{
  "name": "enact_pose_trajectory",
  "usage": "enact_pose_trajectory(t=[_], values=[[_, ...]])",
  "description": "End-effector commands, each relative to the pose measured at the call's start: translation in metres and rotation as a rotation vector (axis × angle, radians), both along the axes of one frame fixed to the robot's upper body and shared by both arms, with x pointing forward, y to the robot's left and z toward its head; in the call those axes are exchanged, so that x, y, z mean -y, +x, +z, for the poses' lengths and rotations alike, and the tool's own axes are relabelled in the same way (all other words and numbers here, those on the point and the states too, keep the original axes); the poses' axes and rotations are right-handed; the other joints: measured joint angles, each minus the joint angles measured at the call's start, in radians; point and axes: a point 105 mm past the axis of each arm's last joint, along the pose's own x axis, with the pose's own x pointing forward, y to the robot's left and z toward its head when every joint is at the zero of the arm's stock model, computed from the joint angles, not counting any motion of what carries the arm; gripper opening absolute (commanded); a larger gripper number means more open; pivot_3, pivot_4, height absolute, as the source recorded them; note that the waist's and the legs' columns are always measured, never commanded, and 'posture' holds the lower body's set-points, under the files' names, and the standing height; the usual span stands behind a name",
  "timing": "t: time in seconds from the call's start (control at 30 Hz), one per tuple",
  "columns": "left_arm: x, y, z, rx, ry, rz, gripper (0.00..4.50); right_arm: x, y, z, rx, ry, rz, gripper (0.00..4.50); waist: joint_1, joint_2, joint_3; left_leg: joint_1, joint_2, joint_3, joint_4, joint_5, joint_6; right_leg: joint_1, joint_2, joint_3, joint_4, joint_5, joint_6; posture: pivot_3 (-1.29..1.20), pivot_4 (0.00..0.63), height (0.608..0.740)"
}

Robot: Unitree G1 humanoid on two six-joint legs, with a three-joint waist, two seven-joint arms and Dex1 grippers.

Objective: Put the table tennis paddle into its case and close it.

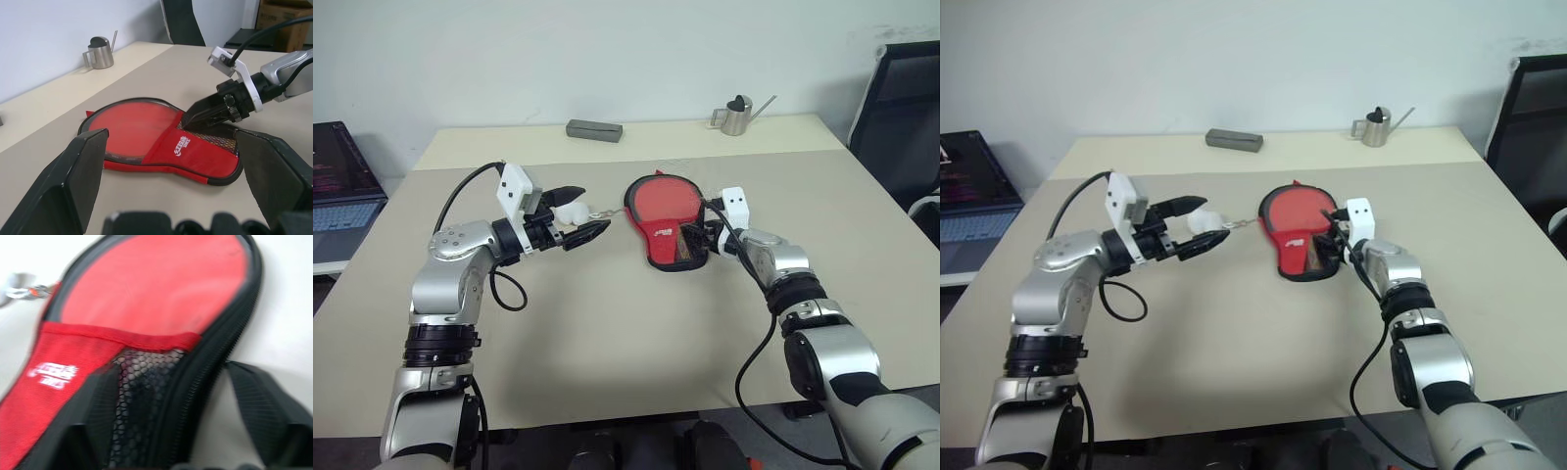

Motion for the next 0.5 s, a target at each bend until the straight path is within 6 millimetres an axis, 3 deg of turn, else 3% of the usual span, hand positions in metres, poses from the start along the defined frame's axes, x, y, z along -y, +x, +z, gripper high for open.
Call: enact_pose_trajectory(t=[0.03, 0.23, 0.5], values=[[-0.0037, -0.0049, 0.0152, 0.063, 0.002, 0.003, 4.50, 0.0082, 0.0003, -0.0100, -0.061, -0.034, -0.049, 1.99, -0.001, 0.000, 0.000, 0.000, 0.000, 0.000, 0.000, 0.000, 0.000, 0.000, 0.000, 0.000, 0.000, 0.000, 0.000, 0.00, 0.150, 0.740], [-0.0075, -0.0060, 0.0136, 0.059, 0.006, 0.013, 4.50, 0.0087, -0.0010, -0.0145, -0.090, -0.025, -0.058, 0.13, 0.000, 0.000, 0.000, 0.003, 0.000, -0.001, 0.000, -0.001, 0.002, 0.004, 0.000, 0.000, 0.000, 0.000, 0.000, 0.00, 0.150, 0.740], [-0.0136, -0.0115, 0.0075, 0.027, 0.008, 0.004, 4.50, 0.0013, -0.0016, -0.0112, -0.103, 0.016, -0.065, 0.03, 0.000, 0.000, -0.001, 0.003, 0.000, 0.000, 0.000, -0.001, 0.002, 0.004, 0.000, 0.000, 0.000, 0.000, 0.000, 0.00, 0.150, 0.740]])
